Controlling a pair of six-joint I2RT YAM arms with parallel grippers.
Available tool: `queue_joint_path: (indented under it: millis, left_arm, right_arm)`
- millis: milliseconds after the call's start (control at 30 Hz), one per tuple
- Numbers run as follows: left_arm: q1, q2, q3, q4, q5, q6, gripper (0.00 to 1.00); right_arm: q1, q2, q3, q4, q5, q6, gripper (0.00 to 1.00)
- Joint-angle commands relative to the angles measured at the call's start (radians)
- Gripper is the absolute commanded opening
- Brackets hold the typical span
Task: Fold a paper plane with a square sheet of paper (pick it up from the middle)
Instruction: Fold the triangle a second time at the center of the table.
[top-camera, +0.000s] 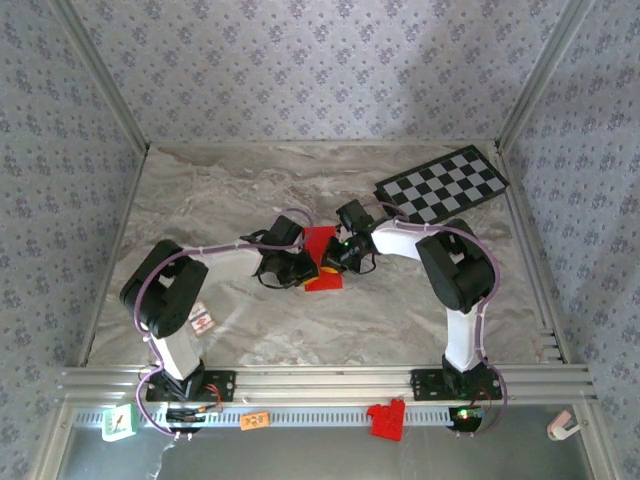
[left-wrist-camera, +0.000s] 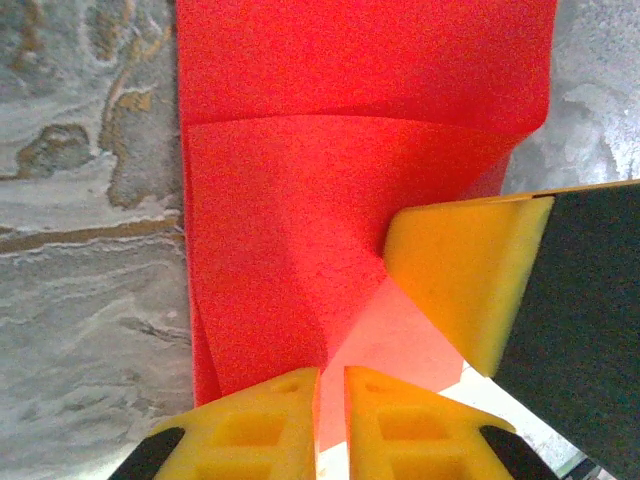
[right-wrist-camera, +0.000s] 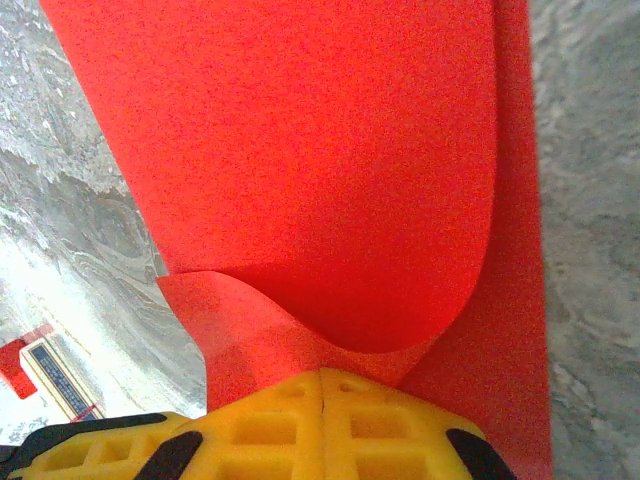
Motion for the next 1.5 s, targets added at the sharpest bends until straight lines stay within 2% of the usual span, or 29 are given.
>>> queue_joint_path:
  millis: [0,367,833,1300,1467]
  left_arm:
    - [-0.007,0.02,-0.001,-0.018,-0.028,0.021,0.14]
    - [-0.006,0.039,0.002,-0.033,-0.054,0.014,0.11]
    - [-0.002,-0.007,0.037,-0.044,-0.064,0.045,0.13]
    - [0.034,0.066,0.065,-0.045,-0.084,0.049,0.1]
    - [0.034,0.095,0.08,-0.099,-0.087,0.053,0.09]
  right_arm:
    - [-0.008,0.062,-0.034,-0.123,0.147,0.014,0.07]
    - [-0.008,0.055,-0.041,-0.122,0.15,0.01,0.08]
    - [-0.011,0.025,-0.031,-0.092,0.127,-0.027,0.1]
    - [-0.02,0.001,-0.018,-0.038,0.071,-0.039,0.12]
    - [-0.024,-0.046,-0.004,-0.022,0.067,-0.062,0.17]
